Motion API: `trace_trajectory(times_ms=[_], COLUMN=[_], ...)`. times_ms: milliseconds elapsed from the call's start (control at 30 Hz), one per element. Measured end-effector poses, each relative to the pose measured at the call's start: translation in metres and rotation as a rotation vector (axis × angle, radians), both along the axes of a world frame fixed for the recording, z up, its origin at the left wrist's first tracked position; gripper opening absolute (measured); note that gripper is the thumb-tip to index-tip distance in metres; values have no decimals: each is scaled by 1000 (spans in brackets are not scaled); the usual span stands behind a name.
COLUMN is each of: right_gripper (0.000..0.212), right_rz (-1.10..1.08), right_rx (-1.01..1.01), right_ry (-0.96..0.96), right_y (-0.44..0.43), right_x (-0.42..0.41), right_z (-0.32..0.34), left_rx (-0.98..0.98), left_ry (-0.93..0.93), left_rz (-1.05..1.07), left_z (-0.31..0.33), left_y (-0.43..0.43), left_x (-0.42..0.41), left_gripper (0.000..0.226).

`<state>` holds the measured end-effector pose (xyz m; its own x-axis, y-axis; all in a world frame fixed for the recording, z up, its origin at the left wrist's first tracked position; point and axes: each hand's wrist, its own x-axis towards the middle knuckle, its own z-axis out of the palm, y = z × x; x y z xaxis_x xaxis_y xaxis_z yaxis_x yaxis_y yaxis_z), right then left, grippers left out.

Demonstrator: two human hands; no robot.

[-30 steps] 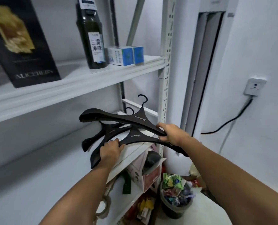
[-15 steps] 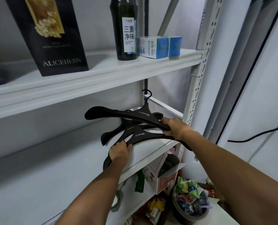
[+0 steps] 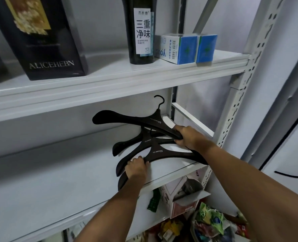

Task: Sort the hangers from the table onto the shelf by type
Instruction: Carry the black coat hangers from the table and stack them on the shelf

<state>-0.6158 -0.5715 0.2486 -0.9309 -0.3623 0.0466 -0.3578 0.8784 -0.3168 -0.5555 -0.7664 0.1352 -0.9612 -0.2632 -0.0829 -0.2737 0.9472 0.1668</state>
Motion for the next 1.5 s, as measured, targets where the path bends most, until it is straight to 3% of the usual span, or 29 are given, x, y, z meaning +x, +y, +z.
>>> trace_trajectory(times_ms=[433,800,933,1067,1167,1500], right_gripper=[43,42,40,41,36,38], right_rz=[137,242,302,367,420,505], right_rx=[-37,26,85,160,176,199], right_ry=[-67,-66,-37,5,26,-12], right_y=[9,-20,-45,-81,-115,-231], right_x=[-22,-22,-21,-15,-6,25], right_z=[-16,-10,-2,3,3,-23], left_rx=[-21,-154,-151,-179,-256,-267], left_ry=[53,344,602,713,680,224], left_rz=[63,-318,-296,-231,-154,30], left_z=[-4,22,53,90,113,100], left_y=[11,-20,-47,-79,-113,-229], left_x=[-8,18,30,45,58,97], left_gripper=[45,31,32,31,33,50])
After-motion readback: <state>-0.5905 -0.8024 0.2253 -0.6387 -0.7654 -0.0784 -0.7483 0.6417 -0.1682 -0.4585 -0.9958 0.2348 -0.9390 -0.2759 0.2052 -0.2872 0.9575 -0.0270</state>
